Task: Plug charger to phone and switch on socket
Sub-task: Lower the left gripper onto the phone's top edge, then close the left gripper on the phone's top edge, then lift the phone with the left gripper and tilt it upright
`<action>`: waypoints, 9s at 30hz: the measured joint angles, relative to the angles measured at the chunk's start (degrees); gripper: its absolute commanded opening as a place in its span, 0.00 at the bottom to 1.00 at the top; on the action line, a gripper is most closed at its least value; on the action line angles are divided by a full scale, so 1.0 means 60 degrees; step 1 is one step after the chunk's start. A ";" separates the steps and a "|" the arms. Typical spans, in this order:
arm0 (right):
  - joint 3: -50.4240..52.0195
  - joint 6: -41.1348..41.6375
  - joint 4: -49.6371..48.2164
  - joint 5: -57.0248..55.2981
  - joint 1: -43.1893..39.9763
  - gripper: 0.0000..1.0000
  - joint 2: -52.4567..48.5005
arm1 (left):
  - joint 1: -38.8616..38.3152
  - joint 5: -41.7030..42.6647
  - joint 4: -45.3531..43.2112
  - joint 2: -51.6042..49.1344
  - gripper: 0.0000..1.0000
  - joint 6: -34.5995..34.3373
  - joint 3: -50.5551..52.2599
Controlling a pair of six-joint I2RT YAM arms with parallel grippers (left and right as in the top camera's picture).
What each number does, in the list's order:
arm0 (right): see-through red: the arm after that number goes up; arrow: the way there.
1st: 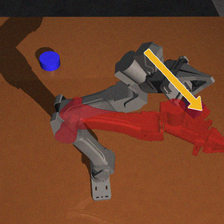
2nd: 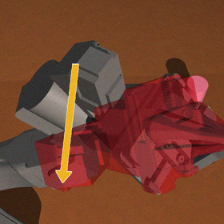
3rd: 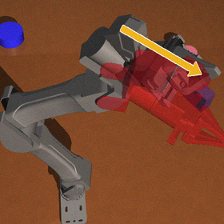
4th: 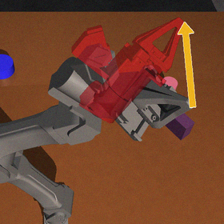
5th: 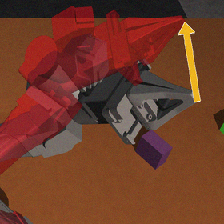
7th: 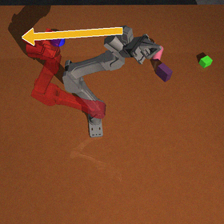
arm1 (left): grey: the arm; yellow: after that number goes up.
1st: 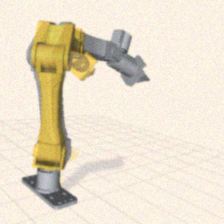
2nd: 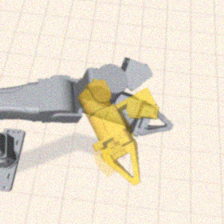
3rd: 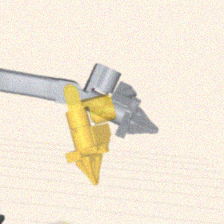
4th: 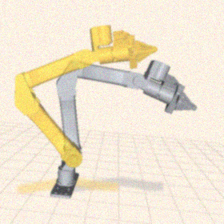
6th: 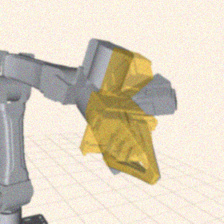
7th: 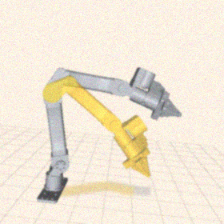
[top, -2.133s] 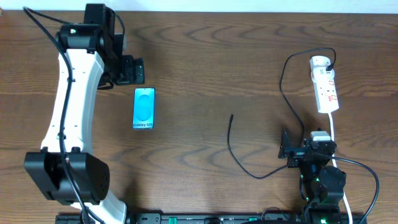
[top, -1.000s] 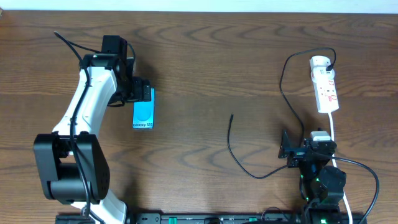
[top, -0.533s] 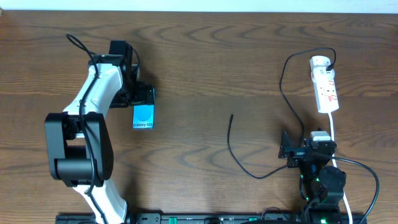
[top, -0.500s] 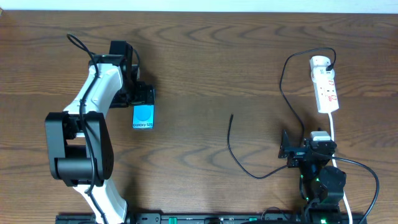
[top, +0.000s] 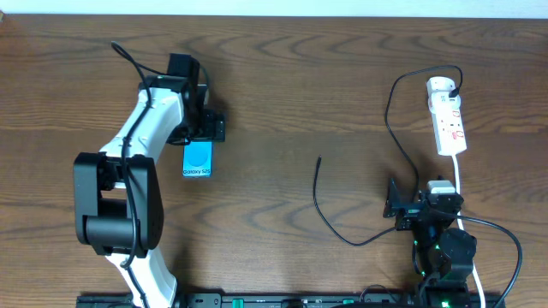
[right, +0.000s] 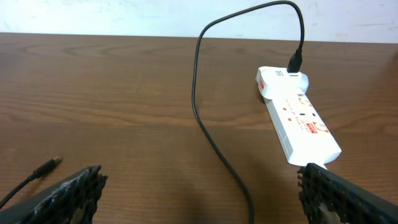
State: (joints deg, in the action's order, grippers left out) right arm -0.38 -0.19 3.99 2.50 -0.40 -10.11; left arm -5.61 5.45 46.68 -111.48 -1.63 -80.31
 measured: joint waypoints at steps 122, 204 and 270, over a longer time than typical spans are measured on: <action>0.0000 0.0000 0.0004 0.0000 0.0000 0.99 0.0000 | -0.0029 -0.0321 -0.1599 -0.0386 0.98 0.0007 0.1184; 0.0000 0.0000 0.0004 0.0000 0.0000 0.99 0.0000 | -0.0029 -0.0262 -0.1140 -0.0375 0.46 0.0029 0.1184; 0.0000 0.0000 0.0000 0.0000 0.0000 0.99 0.0000 | -0.0029 0.1869 -0.0441 0.4098 0.07 -0.1792 0.1268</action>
State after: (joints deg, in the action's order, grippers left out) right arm -0.38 -0.19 3.99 2.50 -0.40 -10.11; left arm -5.78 16.67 44.03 -86.89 -12.38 -72.71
